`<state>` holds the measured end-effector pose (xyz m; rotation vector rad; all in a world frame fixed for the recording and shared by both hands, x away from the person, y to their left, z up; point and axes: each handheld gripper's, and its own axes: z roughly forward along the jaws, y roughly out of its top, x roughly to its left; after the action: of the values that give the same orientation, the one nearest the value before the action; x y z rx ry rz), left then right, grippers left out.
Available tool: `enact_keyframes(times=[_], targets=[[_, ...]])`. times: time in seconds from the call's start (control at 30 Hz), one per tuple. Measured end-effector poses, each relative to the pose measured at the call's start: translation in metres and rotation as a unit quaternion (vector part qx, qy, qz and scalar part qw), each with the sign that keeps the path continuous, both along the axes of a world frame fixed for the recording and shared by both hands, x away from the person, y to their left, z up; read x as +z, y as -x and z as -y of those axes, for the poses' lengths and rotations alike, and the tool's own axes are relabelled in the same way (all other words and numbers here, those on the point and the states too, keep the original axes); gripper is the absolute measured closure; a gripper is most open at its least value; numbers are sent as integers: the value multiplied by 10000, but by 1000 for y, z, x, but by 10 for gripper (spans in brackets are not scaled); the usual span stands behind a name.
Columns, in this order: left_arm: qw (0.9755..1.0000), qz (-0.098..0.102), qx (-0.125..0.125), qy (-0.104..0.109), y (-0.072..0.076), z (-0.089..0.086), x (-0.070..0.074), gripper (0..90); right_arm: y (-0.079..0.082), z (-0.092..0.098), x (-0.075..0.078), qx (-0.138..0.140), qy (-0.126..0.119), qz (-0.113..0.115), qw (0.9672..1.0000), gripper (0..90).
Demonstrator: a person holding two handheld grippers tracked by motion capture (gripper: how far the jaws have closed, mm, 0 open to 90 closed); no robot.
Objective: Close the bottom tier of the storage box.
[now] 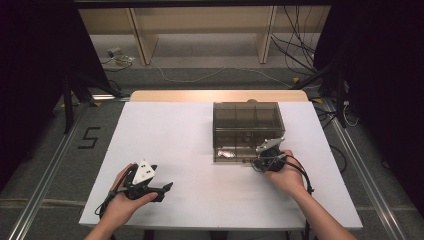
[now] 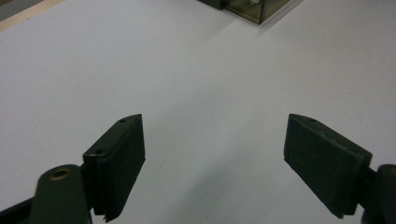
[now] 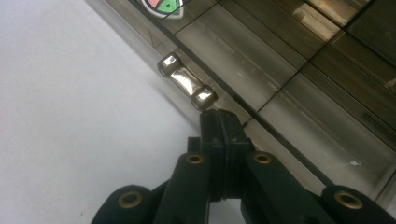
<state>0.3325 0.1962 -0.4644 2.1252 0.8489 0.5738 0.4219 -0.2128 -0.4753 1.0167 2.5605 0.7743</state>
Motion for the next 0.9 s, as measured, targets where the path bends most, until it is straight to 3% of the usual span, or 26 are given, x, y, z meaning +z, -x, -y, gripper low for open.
enact_keyframes(times=[0.9], targets=[[10000,-50,23,-19,-1,0,-1,206,-5,0,-1,-107,-37,32,9999,900]])
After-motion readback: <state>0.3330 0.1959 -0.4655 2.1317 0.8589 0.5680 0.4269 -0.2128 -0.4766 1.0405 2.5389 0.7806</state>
